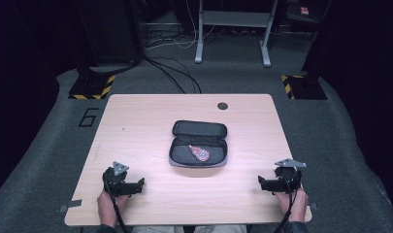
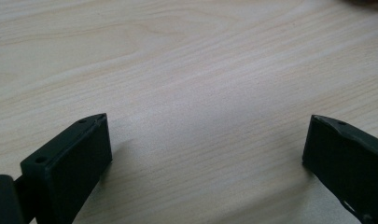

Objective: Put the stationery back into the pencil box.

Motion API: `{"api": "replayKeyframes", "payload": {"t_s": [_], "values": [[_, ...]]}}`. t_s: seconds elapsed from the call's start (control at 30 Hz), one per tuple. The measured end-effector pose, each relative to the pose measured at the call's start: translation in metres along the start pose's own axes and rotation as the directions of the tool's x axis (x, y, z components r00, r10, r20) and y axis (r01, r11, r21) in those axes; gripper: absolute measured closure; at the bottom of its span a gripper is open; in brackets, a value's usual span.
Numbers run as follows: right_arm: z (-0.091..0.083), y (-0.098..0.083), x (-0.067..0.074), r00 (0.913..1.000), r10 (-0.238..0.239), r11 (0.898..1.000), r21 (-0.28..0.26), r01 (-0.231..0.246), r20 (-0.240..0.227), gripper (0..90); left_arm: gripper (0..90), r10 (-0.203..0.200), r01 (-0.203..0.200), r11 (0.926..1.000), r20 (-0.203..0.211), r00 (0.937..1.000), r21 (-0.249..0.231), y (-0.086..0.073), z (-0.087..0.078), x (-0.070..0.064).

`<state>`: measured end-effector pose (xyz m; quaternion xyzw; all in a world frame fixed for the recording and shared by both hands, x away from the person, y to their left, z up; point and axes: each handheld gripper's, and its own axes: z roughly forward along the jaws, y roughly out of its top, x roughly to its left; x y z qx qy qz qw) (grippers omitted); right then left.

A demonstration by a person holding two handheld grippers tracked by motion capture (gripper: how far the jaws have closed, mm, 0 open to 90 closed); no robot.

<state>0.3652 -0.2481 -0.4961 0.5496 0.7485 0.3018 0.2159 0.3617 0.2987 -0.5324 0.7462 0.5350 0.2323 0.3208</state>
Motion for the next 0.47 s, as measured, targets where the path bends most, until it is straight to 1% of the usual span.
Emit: {"api": "replayKeyframes", "payload": {"t_s": [0.03, 0.07, 0.1, 0.13, 0.17, 0.2, 0.23, 0.27, 0.3, 0.33, 0.37, 0.4, 0.47], "values": [[0.003, -0.011, -0.007, 0.9997, 0.024, 1.000, 0.000, -0.024, 0.009, 0.0, 1.1, -0.001, 0.001, 1.0000, 0.000, 1.0000, 0.000, 0.000, 0.000, 0.000], [0.005, -0.015, -0.010, 0.9992, 0.038, 0.999, -0.002, -0.038, 0.013, 0.0, 1.1, 0.000, 0.000, 1.0000, 0.000, 1.0000, 0.000, 0.000, 0.000, 0.000], [0.006, -0.020, -0.012, 0.9987, 0.047, 0.999, -0.005, -0.047, 0.021, 0.0, 1.1, -0.001, 0.001, 1.0000, -0.002, 1.0000, 0.000, 0.000, 0.000, 0.000], [0.006, -0.020, -0.012, 0.9987, 0.047, 0.999, -0.005, -0.047, 0.021, 0.0, 1.1, -0.002, 0.002, 1.0000, 0.000, 1.0000, -0.001, 0.000, 0.000, 0.000], [0.008, -0.026, -0.018, 0.9980, 0.060, 0.998, 0.008, -0.060, 0.021, 0.0, 1.1, -0.002, 0.002, 1.0000, -0.001, 1.0000, -0.001, 0.000, 0.000, 0.000], [0.008, -0.026, -0.018, 0.9980, 0.060, 0.998, 0.008, -0.060, 0.021, 0.0, 1.0, -0.002, 0.002, 1.0000, -0.001, 1.0000, -0.001, 0.000, 0.000, 0.000], [0.009, -0.030, -0.021, 0.9970, 0.072, 0.997, 0.003, -0.072, 0.028, 0.0, 1.0, 0.002, -0.002, 1.0000, 0.001, 1.0000, 0.009, 0.000, -0.001, 0.000], [0.009, -0.035, -0.024, 0.9968, 0.066, 0.998, -0.014, -0.065, 0.046, 0.0, 1.0, 0.000, 0.000, 1.0000, -0.004, 1.0000, 0.002, 0.000, 0.000, 0.000], [0.009, -0.035, -0.024, 0.9968, 0.066, 0.998, -0.014, -0.065, 0.046, 0.0, 1.0, 0.000, 0.000, 1.0000, -0.004, 1.0000, 0.002, 0.000, 0.000, 0.000], [0.008, -0.038, -0.023, 0.9955, 0.075, 0.997, -0.028, -0.074, 0.058, 0.0, 1.0, -0.001, 0.001, 1.0000, -0.004, 1.0000, -0.001, 0.000, 0.000, 0.000], [0.008, -0.039, -0.024, 0.9966, 0.056, 0.998, -0.029, -0.054, 0.060, 0.0, 1.0, -0.001, 0.001, 1.0000, -0.004, 1.0000, -0.001, 0.000, 0.000, 0.000], [0.008, -0.040, -0.023, 0.9973, 0.052, 0.998, -0.041, -0.049, 0.053, 0.0, 1.0, 0.000, 0.000, 1.0000, -0.004, 1.0000, -0.002, 0.000, 0.000, 0.000], [0.009, -0.040, -0.023, 0.9973, 0.050, 0.998, -0.043, -0.048, 0.054, 0.0, 1.0, -0.001, 0.001, 1.0000, -0.004, 1.0000, -0.002, 0.000, 0.000, 0.000]]}}
